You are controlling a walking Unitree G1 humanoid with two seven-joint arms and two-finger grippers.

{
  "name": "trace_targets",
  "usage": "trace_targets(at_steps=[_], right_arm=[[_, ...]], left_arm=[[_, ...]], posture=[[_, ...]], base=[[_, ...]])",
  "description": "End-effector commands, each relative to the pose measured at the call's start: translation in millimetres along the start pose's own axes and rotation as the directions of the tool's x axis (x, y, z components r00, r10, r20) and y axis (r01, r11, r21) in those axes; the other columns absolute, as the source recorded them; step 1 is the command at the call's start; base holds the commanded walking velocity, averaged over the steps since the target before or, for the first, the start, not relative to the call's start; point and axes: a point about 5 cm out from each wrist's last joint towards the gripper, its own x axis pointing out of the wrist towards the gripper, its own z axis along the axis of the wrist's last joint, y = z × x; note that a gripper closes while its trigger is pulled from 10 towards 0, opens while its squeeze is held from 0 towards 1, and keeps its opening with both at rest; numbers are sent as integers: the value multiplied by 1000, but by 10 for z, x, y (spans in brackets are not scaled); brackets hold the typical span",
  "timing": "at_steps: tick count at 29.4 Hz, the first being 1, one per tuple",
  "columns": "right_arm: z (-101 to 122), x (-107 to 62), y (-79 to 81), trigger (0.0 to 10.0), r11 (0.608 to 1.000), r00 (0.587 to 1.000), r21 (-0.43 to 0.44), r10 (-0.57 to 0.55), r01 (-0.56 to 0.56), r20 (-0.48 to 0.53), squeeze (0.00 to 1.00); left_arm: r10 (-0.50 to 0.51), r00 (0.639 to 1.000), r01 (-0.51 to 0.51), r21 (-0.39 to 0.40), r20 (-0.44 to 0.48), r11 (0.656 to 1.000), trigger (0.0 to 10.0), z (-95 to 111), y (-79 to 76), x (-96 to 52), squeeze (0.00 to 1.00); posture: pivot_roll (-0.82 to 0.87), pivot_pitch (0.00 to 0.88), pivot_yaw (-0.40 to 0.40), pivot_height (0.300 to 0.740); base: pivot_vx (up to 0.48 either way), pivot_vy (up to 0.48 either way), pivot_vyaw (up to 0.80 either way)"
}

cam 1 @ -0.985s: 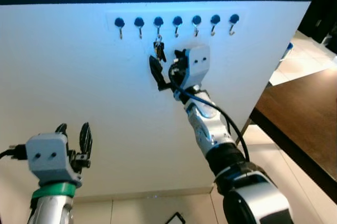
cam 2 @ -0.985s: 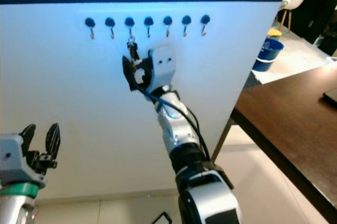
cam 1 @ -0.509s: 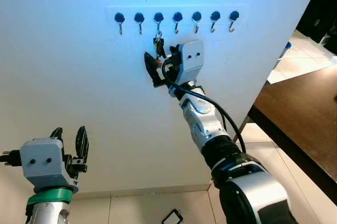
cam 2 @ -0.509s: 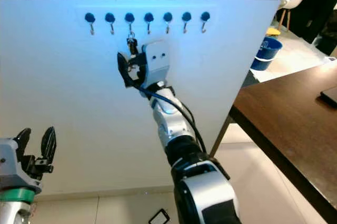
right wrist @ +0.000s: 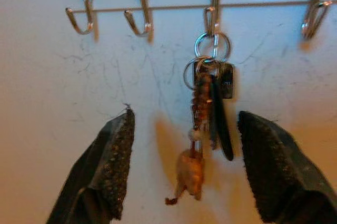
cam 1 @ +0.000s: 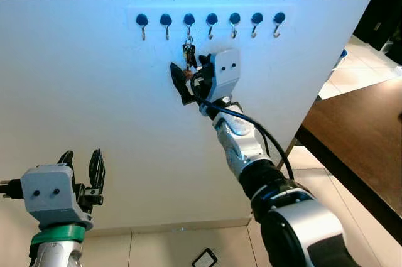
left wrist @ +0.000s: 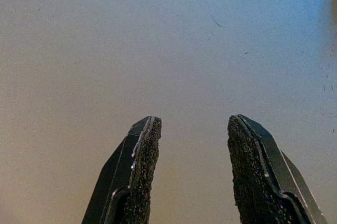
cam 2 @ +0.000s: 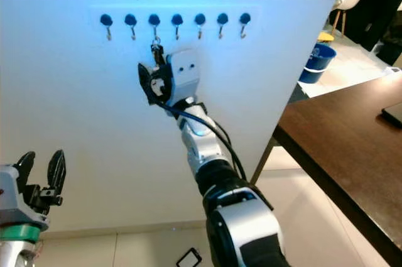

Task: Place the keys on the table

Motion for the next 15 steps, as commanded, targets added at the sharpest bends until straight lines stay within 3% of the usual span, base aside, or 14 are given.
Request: trace_targets(at_steps=[1, 2, 15], right_arm=[[17, 43, 79, 863, 999, 999, 0, 32, -32, -4, 0], [16, 44, 76, 0, 1000, 1000, 1, 31, -31, -4, 0], [43, 49, 31, 0, 1000, 1000, 7, 19, -19, 11, 0]], left_arm=[[17, 1000, -17, -1, -3, 1000, 10000, 0, 27, -36, 0], [17, 1000, -17, -1, -3, 1000, 10000, 0, 26, -35, 0], [-6, 1000, 6, -21, 1, 1000, 10000, 1, -15, -35, 0]], posture=[[-89, 135, 54, 740], [-90, 139, 53, 740], [-99, 141, 60, 740]], base=[[0, 0, 0], [0, 0, 0], [0, 0, 0]])
